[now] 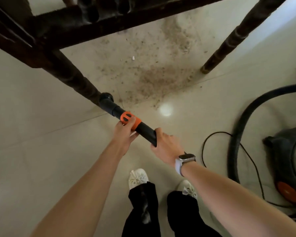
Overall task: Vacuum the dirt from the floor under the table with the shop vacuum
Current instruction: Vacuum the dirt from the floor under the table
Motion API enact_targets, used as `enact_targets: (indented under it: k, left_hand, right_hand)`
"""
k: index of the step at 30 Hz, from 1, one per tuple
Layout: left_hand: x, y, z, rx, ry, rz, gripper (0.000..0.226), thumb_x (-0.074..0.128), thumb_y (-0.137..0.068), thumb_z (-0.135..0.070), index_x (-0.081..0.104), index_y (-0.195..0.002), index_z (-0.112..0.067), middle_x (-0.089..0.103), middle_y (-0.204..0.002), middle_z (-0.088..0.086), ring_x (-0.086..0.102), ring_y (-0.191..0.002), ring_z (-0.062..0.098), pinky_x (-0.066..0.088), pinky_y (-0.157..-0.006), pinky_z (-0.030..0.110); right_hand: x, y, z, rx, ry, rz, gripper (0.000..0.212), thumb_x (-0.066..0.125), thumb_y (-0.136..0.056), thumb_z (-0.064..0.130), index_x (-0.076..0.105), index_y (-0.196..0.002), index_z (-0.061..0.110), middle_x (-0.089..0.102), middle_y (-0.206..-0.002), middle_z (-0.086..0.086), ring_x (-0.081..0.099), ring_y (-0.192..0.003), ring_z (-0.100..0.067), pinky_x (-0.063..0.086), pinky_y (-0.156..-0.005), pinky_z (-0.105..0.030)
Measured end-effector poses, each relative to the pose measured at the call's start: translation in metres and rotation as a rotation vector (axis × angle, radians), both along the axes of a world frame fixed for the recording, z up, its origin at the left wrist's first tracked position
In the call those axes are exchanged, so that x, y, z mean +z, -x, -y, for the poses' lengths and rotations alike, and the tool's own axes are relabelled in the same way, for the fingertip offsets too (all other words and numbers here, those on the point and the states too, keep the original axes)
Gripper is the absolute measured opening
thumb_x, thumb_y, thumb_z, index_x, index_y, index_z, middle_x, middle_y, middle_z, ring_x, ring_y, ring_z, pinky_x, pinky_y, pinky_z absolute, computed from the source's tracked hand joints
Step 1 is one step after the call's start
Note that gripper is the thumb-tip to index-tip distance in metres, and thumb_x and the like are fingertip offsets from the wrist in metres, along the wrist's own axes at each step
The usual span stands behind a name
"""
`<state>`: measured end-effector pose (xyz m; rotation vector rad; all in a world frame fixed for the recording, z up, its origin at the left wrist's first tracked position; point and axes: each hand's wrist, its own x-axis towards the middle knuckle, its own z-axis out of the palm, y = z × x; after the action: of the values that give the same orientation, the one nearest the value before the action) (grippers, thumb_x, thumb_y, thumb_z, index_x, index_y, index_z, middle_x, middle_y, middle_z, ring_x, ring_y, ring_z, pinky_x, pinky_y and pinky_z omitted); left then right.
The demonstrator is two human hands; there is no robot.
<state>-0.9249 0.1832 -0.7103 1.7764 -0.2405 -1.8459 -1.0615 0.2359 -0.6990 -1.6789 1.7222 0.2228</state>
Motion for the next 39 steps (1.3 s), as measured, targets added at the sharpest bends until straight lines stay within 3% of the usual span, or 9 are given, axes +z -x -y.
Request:
enact_targets:
  k: [6, 9, 18, 23, 25, 28, 32, 35, 39]
  left_hand:
    - [-0.055, -0.035, 0.000, -0.097, 0.044, 0.147, 0.003, 0.054, -0.095, -0.010, 0.054, -0.098, -0.009, 0.059, -0.092, 0.005, 0.060, -0.087, 0.017, 0.053, -0.073, 0.029]
    - [-0.087, -0.046, -0.004, -0.077, 0.042, 0.192, 0.009, 0.054, -0.094, -0.010, 0.053, -0.087, -0.015, 0.059, -0.090, 0.005, 0.059, -0.086, 0.018, 0.053, -0.073, 0.030]
    - [-0.194, -0.050, -0.021, 0.086, 0.019, 0.205, 0.014, 0.052, -0.096, -0.017, 0.052, -0.107, -0.007, 0.060, -0.103, 0.010, 0.058, -0.103, 0.025, 0.048, -0.082, 0.035]
    - [-0.233, -0.061, -0.034, 0.170, 0.027, 0.207, 0.008, 0.056, -0.095, -0.019, 0.054, -0.095, -0.011, 0.062, -0.096, 0.007, 0.059, -0.104, 0.026, 0.049, -0.086, 0.037]
    - [-0.242, -0.066, -0.036, 0.170, 0.056, 0.205, 0.016, 0.056, -0.094, -0.022, 0.055, -0.104, -0.009, 0.063, -0.103, 0.008, 0.059, -0.107, 0.025, 0.048, -0.090, 0.037]
    - [-0.248, -0.072, -0.030, 0.135, 0.089, 0.209, 0.032, 0.057, -0.093, -0.027, 0.053, -0.118, -0.007, 0.063, -0.110, 0.009, 0.059, -0.108, 0.023, 0.046, -0.094, 0.036]
    - [-0.249, -0.079, -0.023, 0.029, 0.102, 0.227, 0.026, 0.055, -0.094, -0.033, 0.050, -0.112, -0.015, 0.060, -0.108, 0.004, 0.055, -0.103, 0.019, 0.040, -0.091, 0.034]
    - [-0.249, -0.089, -0.021, -0.077, 0.120, 0.279, 0.035, 0.054, -0.093, -0.041, 0.048, -0.119, -0.018, 0.058, -0.115, 0.003, 0.055, -0.104, 0.018, 0.038, -0.091, 0.036]
    - [-0.246, -0.094, -0.020, -0.136, 0.123, 0.336, 0.046, 0.056, -0.090, -0.044, 0.047, -0.125, -0.016, 0.056, -0.117, 0.002, 0.056, -0.099, 0.017, 0.037, -0.088, 0.034]
  right_hand:
    - [-0.068, -0.047, -0.012, -0.165, -0.099, 0.140, 0.028, 0.049, -0.090, 0.023, 0.043, -0.115, 0.011, 0.065, -0.093, -0.011, 0.062, -0.077, -0.033, 0.043, -0.061, -0.033]
    - [-0.100, -0.059, -0.013, -0.185, -0.176, 0.229, 0.027, 0.052, -0.088, 0.021, 0.045, -0.112, 0.012, 0.065, -0.090, -0.010, 0.062, -0.075, -0.031, 0.048, -0.063, -0.035]
    - [-0.206, -0.055, 0.004, 0.002, -0.225, 0.233, 0.027, 0.053, -0.086, 0.022, 0.046, -0.110, 0.013, 0.057, -0.085, -0.005, 0.055, -0.072, -0.024, 0.043, -0.062, -0.030]
    - [-0.237, -0.061, 0.006, 0.121, -0.229, 0.222, 0.030, 0.055, -0.086, 0.025, 0.045, -0.112, 0.012, 0.059, -0.088, -0.007, 0.061, -0.077, -0.026, 0.053, -0.069, -0.035]
    - [-0.242, -0.064, 0.013, 0.171, -0.246, 0.245, 0.031, 0.057, -0.086, 0.025, 0.045, -0.111, 0.012, 0.061, -0.090, -0.009, 0.063, -0.076, -0.026, 0.055, -0.071, -0.037]
    - [-0.248, -0.074, 0.027, 0.017, -0.391, 0.478, 0.028, 0.060, -0.085, 0.015, 0.044, -0.108, 0.008, 0.061, -0.083, -0.008, 0.063, -0.059, -0.021, 0.056, -0.063, -0.034]
    - [-0.252, -0.086, 0.040, -0.158, -0.537, 0.651, 0.021, 0.057, -0.087, 0.005, 0.044, -0.104, 0.008, 0.058, -0.071, -0.008, 0.055, -0.043, -0.016, 0.052, -0.046, -0.026]
    - [-0.253, -0.092, 0.041, -0.102, -0.392, 0.543, 0.019, 0.057, -0.087, 0.010, 0.046, -0.102, 0.009, 0.055, -0.068, -0.006, 0.053, -0.044, -0.016, 0.049, -0.043, -0.026]
    - [-0.250, -0.094, 0.035, 0.051, -0.151, 0.362, 0.026, 0.057, -0.084, 0.017, 0.044, -0.105, 0.009, 0.060, -0.085, -0.012, 0.057, -0.055, -0.023, 0.053, -0.053, -0.035]
